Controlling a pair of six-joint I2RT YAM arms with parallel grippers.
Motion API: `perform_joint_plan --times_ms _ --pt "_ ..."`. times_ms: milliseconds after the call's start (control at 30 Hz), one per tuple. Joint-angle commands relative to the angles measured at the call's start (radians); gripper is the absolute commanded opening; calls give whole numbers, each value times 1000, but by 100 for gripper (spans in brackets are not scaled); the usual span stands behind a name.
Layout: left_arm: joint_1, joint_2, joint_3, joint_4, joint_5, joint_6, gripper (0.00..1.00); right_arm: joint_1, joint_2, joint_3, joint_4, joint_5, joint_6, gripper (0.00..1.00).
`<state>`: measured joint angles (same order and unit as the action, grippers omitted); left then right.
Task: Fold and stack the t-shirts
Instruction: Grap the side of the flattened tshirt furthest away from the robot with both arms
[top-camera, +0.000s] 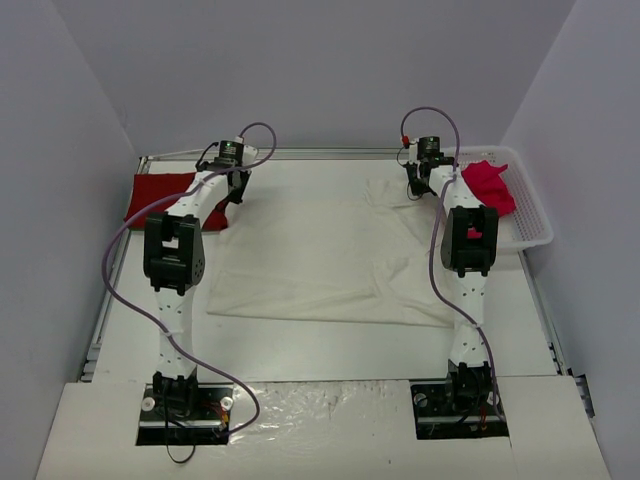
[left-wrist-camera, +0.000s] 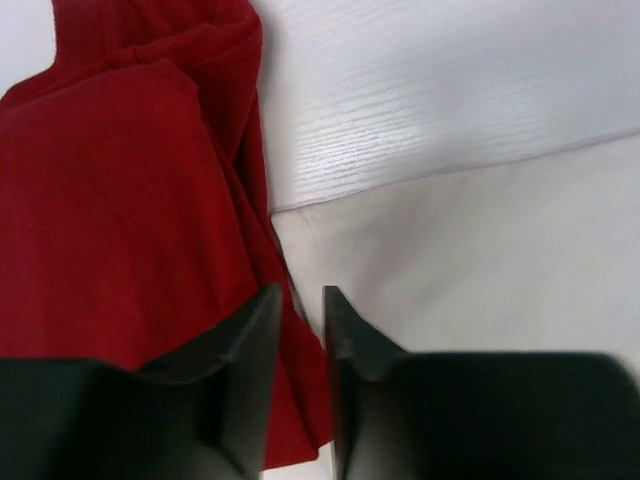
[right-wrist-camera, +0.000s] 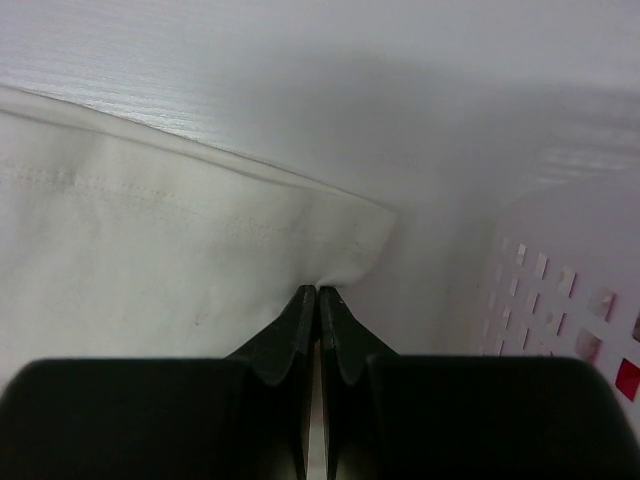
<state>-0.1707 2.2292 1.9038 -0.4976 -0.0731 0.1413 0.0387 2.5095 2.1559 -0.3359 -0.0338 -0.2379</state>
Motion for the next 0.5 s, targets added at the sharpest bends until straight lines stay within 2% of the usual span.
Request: perform_joint_plan --times_ms 0,100,167,333,467 --pt "2 9 44 -53 -19 15 33 -7 -78 -7 -49 -5 -12 0" --pt "4 67 87 -90 -2 14 50 -7 -63 1 -49 -6 -15 0" --pt "5 96 106 -94 -1 15 55 -7 -57 9 -49 -5 -17 0" --pt "10 138 138 -108 24 12 57 -7 -38 10 -52 -5 -23 0" --pt "11 155 153 -119 59 9 54 -6 -28 6 -54 -3 -24 0"
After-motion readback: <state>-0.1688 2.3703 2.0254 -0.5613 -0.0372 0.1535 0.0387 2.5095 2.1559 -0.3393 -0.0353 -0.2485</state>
